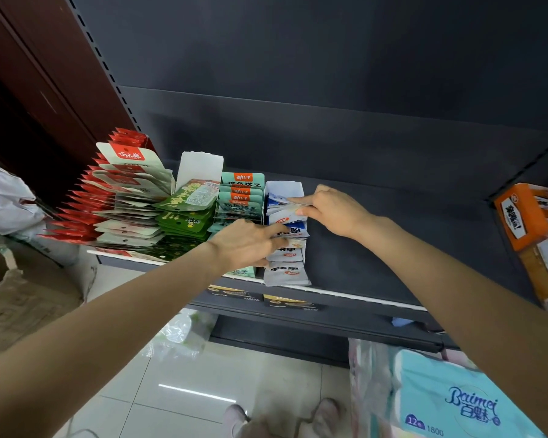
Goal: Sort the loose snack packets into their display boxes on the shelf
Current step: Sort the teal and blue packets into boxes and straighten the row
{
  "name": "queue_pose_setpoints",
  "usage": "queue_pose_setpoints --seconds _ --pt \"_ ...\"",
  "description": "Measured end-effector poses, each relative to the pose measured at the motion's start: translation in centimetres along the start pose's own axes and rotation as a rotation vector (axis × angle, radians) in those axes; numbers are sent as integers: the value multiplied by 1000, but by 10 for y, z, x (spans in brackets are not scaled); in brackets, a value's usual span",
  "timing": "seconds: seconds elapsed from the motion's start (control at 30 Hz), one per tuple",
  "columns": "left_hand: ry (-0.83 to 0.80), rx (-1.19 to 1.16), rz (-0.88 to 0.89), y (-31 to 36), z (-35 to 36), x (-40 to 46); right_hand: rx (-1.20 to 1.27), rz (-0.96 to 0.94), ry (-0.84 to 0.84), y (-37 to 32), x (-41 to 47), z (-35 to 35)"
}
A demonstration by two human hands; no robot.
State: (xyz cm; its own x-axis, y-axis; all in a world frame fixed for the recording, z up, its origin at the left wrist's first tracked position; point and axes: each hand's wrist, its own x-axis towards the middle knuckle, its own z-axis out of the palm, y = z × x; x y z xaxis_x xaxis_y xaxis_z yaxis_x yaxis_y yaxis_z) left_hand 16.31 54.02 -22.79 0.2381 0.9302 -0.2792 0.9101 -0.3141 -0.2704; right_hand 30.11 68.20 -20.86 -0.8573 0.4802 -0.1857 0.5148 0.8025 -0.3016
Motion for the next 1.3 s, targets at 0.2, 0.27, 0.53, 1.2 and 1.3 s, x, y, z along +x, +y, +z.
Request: queue_pose_setpoints --seconds 0.2,0.27,0.53,1.2,1.3 --pt "-21 -18 -23 1 -3 3 8 0 14 0 0 2" --pt "-9 -30 -42 2 -3 2 9 0 15 0 1 2" --pt "20 -15 -89 8 3 4 24 9 15 1 0 3" --pt "89 11 -207 5 -23 11 165 107 33 -2 12 -13" --pt "102 -39 -255 -11 -35 16 196 108 10 -6 24 -27"
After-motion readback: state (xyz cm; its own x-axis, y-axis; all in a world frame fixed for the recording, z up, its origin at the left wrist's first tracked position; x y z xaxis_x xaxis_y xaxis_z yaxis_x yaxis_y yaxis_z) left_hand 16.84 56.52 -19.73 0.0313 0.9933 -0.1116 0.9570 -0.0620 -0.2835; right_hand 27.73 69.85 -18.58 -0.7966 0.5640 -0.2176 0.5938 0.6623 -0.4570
